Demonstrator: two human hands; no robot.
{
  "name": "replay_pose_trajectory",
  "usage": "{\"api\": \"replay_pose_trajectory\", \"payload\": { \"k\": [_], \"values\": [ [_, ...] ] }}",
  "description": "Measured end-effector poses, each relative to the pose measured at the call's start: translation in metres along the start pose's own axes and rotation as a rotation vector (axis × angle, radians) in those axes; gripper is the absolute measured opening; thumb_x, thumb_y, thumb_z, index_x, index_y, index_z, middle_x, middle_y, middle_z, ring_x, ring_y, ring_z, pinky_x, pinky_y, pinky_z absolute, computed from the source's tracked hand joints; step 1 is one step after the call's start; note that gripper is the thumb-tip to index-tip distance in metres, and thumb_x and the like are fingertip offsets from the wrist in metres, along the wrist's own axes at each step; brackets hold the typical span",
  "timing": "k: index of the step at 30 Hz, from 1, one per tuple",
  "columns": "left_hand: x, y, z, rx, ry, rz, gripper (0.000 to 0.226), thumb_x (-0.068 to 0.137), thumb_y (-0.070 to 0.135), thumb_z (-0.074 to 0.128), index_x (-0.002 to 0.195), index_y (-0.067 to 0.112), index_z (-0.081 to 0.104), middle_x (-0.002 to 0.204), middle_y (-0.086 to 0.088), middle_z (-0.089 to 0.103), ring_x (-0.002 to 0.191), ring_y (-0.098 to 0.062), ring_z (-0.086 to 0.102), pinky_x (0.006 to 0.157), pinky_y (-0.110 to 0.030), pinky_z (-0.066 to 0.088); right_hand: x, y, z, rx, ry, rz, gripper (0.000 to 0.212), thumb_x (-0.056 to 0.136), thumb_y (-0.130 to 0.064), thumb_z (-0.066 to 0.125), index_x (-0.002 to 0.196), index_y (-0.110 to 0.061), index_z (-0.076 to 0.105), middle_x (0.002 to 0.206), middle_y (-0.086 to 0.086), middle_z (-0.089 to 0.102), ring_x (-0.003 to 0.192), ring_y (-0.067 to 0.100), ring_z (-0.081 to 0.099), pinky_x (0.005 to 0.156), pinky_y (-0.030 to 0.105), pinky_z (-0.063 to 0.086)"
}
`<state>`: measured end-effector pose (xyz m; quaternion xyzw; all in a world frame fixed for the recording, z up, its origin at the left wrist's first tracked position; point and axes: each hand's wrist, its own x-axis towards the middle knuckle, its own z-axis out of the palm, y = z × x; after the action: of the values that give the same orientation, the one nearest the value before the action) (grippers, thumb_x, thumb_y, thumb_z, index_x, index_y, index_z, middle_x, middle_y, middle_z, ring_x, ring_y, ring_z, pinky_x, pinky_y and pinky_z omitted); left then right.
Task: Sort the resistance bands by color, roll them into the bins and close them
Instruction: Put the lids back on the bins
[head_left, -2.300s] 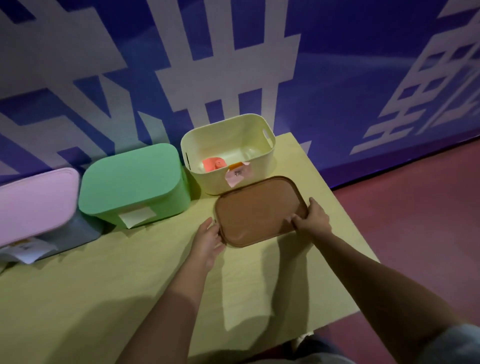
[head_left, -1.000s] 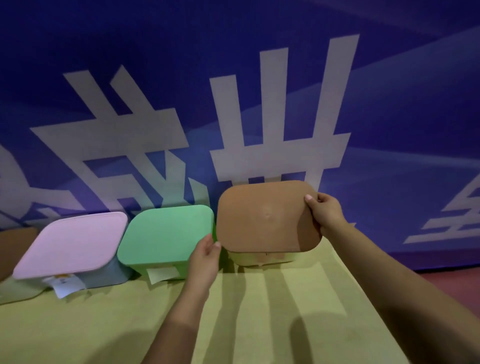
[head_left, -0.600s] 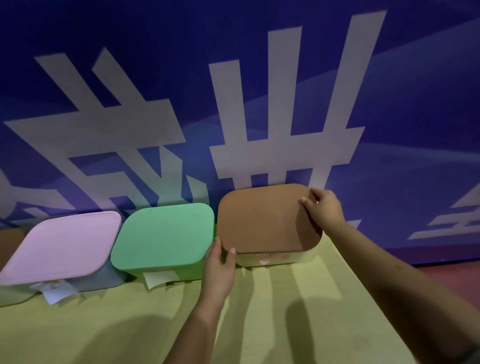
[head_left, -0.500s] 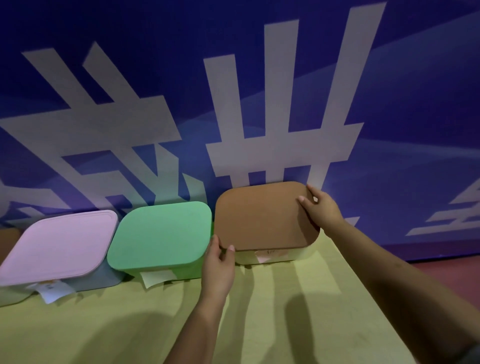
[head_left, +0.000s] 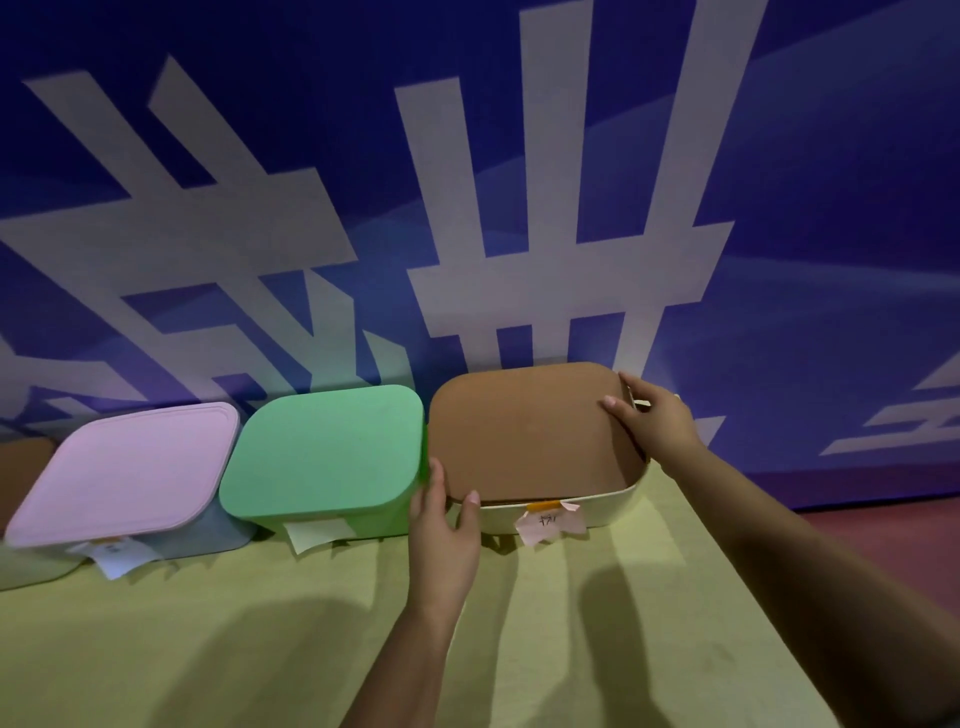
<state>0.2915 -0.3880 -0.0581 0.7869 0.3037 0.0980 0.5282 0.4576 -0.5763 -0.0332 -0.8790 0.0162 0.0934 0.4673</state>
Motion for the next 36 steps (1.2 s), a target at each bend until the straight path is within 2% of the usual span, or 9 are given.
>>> {"api": "replay_pose_trajectory", "payload": {
  "k": [3, 6, 8, 13, 18, 23, 30, 33, 36],
  "values": [
    [-0.005, 0.006, 0.002, 0.064, -0.002, 0.037, 0.065, 0.094, 0.025, 0.057, 0.149, 0.017, 0.024, 0.154, -0.003, 0.026, 0.139, -0.015, 0.032, 0.114, -0.034, 0.030, -0.004, -0.004, -0.001, 0.031, 0.012, 0.004, 0.056, 0.093, -0.038, 0.056, 0.143, -0.023, 0.039, 0.141, 0.006, 0.049, 0.123, 0.028, 0.049, 0.087, 0.032, 0.040],
    [-0.007, 0.009, 0.001, 0.138, -0.001, 0.063, 0.065, 0.096, 0.030, 0.054, 0.150, 0.018, 0.022, 0.156, 0.001, 0.026, 0.140, -0.014, 0.031, 0.108, -0.021, 0.026, -0.008, -0.009, 0.000, 0.061, 0.027, -0.020, 0.058, 0.094, -0.037, 0.053, 0.146, -0.021, 0.032, 0.145, 0.007, 0.044, 0.126, 0.029, 0.046, 0.094, 0.038, 0.041],
    [-0.009, 0.010, 0.000, 0.194, 0.000, 0.052, 0.064, 0.097, 0.031, 0.051, 0.151, 0.019, 0.019, 0.155, 0.003, 0.027, 0.138, -0.016, 0.035, 0.103, -0.019, 0.028, -0.009, -0.012, 0.001, 0.073, 0.032, -0.024, 0.059, 0.095, -0.034, 0.053, 0.147, -0.020, 0.029, 0.146, 0.007, 0.042, 0.128, 0.029, 0.044, 0.099, 0.041, 0.040],
    [-0.012, 0.014, 0.000, 0.312, 0.018, 0.054, 0.065, 0.099, 0.032, 0.045, 0.152, 0.017, 0.011, 0.158, -0.004, 0.022, 0.135, -0.022, 0.040, 0.103, -0.025, 0.036, -0.010, -0.019, -0.002, 0.038, 0.062, -0.040, 0.058, 0.096, -0.029, 0.054, 0.147, -0.015, 0.030, 0.147, 0.008, 0.042, 0.132, 0.029, 0.041, 0.104, 0.041, 0.037],
    [-0.013, 0.015, 0.002, 0.384, -0.004, 0.060, 0.065, 0.099, 0.035, 0.043, 0.152, 0.015, 0.012, 0.156, -0.009, 0.026, 0.137, -0.026, 0.038, 0.105, -0.032, 0.039, -0.006, -0.017, -0.007, -0.023, 0.054, -0.024, 0.059, 0.096, -0.028, 0.053, 0.147, -0.014, 0.028, 0.147, 0.008, 0.041, 0.131, 0.030, 0.042, 0.104, 0.041, 0.037],
    [-0.010, 0.014, 0.006, 0.386, -0.001, 0.054, 0.064, 0.099, 0.031, 0.044, 0.152, 0.012, 0.013, 0.158, -0.010, 0.018, 0.138, -0.026, 0.036, 0.105, -0.028, 0.035, -0.004, -0.002, 0.005, -0.094, -0.014, 0.051, 0.058, 0.097, -0.031, 0.049, 0.148, -0.014, 0.027, 0.145, 0.010, 0.044, 0.128, 0.031, 0.045, 0.100, 0.040, 0.040],
    [-0.005, 0.004, 0.001, 0.261, -0.020, 0.055, 0.059, 0.098, 0.026, 0.048, 0.150, 0.013, 0.022, 0.153, -0.003, 0.033, 0.136, -0.017, 0.038, 0.106, -0.022, 0.030, 0.003, 0.008, 0.015, -0.227, -0.041, -0.021, 0.057, 0.100, -0.038, 0.038, 0.150, -0.018, 0.019, 0.140, 0.013, 0.048, 0.123, 0.033, 0.050, 0.093, 0.038, 0.043],
    [-0.006, 0.003, 0.000, 0.263, -0.049, 0.056, 0.059, 0.100, 0.030, 0.045, 0.151, 0.018, 0.018, 0.146, -0.001, 0.045, 0.127, -0.019, 0.049, 0.092, -0.016, 0.035, 0.004, 0.010, 0.018, -0.279, -0.023, -0.031, 0.056, 0.101, -0.040, 0.035, 0.150, -0.020, 0.017, 0.137, 0.013, 0.052, 0.119, 0.033, 0.053, 0.086, 0.037, 0.046],
    [-0.002, 0.005, 0.001, 0.349, -0.079, 0.031, 0.059, 0.101, 0.033, 0.039, 0.152, 0.021, 0.012, 0.129, -0.009, 0.060, 0.108, -0.027, 0.060, 0.075, -0.020, 0.040, 0.015, 0.005, 0.020, -0.260, -0.033, 0.000, 0.056, 0.100, -0.041, 0.036, 0.150, -0.022, 0.019, 0.137, 0.016, 0.050, 0.119, 0.036, 0.051, 0.088, 0.040, 0.045]
  ]
}}
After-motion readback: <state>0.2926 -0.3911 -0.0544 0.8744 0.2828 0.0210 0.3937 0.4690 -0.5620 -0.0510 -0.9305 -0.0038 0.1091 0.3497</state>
